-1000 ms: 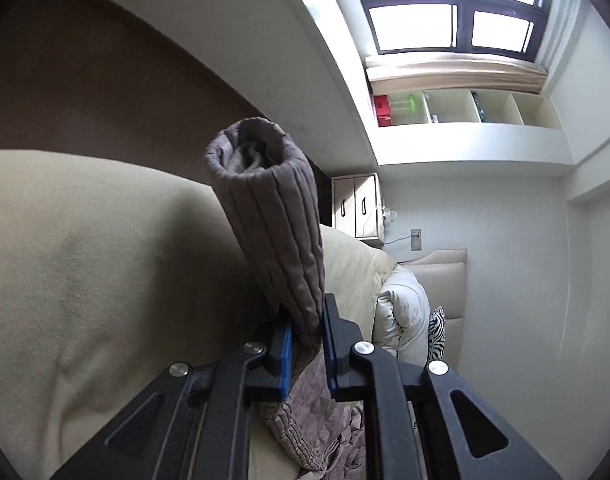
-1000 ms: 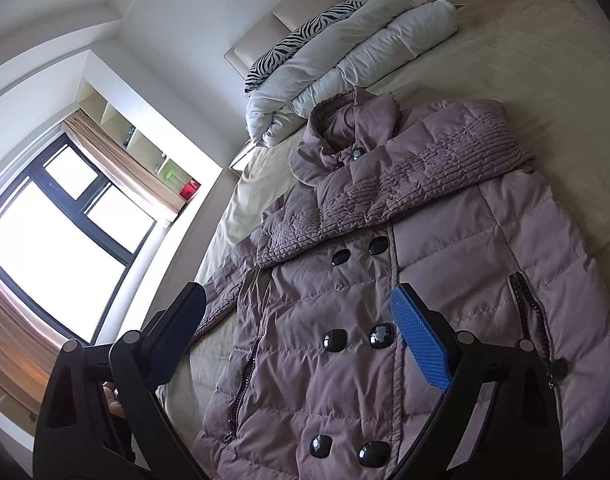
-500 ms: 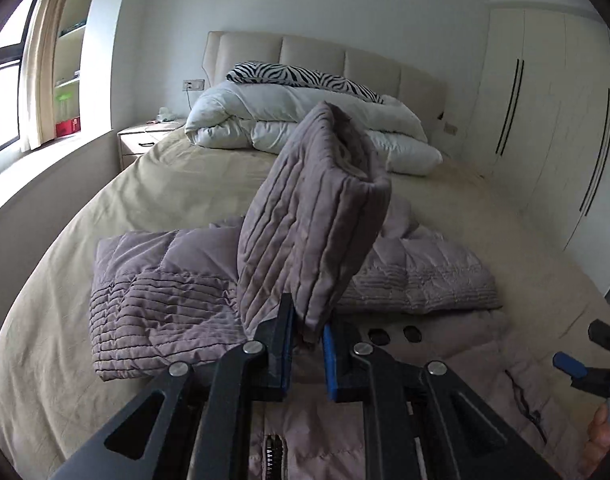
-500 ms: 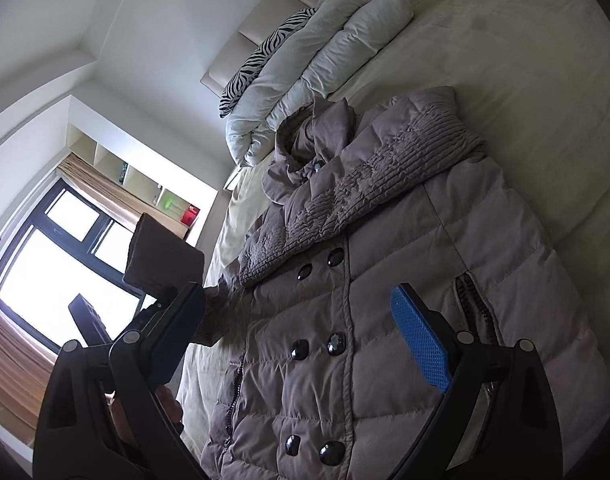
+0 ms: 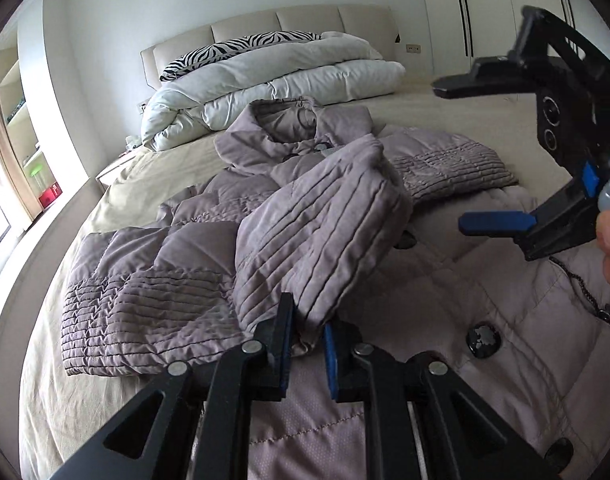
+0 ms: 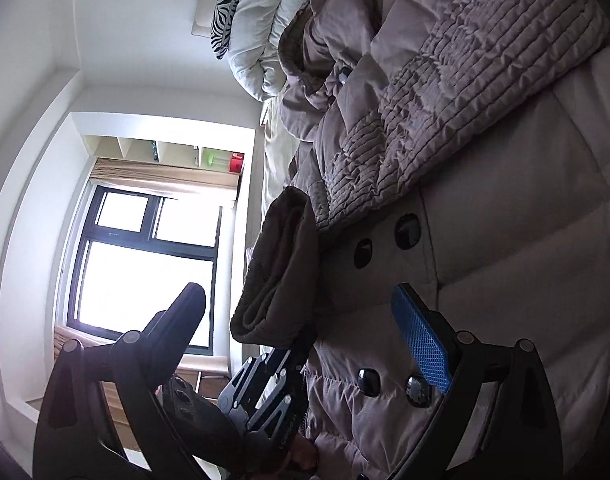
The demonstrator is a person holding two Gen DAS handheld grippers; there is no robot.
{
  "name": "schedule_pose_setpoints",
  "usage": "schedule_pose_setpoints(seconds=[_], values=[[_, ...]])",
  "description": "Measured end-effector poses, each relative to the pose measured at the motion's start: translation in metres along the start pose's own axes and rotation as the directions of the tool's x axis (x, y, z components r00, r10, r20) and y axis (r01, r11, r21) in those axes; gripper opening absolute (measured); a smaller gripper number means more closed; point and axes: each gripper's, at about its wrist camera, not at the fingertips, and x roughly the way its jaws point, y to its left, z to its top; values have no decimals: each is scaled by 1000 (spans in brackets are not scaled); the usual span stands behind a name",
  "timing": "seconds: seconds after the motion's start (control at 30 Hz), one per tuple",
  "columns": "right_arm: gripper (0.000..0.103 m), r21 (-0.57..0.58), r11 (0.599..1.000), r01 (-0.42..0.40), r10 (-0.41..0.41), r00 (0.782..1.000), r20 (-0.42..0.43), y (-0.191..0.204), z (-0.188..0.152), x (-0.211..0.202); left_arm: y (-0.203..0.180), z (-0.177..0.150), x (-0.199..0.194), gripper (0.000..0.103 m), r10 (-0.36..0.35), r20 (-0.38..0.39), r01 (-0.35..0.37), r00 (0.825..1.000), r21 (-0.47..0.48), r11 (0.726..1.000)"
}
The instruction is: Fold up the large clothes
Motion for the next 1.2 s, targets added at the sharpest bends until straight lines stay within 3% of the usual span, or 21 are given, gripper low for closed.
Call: schedule_pose_setpoints(seconds=[0.13,0.23,0.27,0.37,0.43,0.5,0.6,0.67,0.8,0.93,1.03,1.13,1.2], values=[[90,5,999,49,-48,994,-100,8,15,47,1,0,2,16,-1,4,1,1000,7,1000],[54,-29,993,114,-117,977,-180,10,19,78,7,0,5,18,-19,4,19,1000,-16,1000],[32,-45,991,127,-133,973,-188,13,20,85,9,0,5,21,-22,3,22,1000,-25,999],[21,-113,979,170,-189,966,-176,31,23,92,16,-2,-5,28,-51,37,54,998,-58,997],[19,-168,969,179,-207,964,-166,54,24,92,23,-4,-19,41,-68,86,76,994,-94,993],[19,-220,961,168,-202,969,-143,83,28,87,34,-7,-38,66,-51,151,73,987,-138,988],[18,-267,957,116,-145,985,-92,136,42,73,56,-10,-60,82,11,221,39,975,-218,975],[18,-305,949,78,-101,993,-60,176,50,63,75,-11,-65,85,32,228,33,973,-272,962],[18,-396,918,11,-14,1000,-6,257,57,41,112,-11,-51,86,79,169,-13,982,-361,933],[18,-477,879,-5,21,999,28,314,58,23,150,-10,-28,86,90,113,-23,990,-493,870],[18,-503,864,-6,28,999,36,337,63,17,165,-6,-1,86,66,53,-25,996,-553,833],[18,-499,867,-10,38,998,45,340,65,8,168,7,26,86,63,10,-47,998,-556,830],[18,-498,867,-7,43,997,60,332,61,-3,172,15,39,76,81,-9,-72,997,-555,829]])
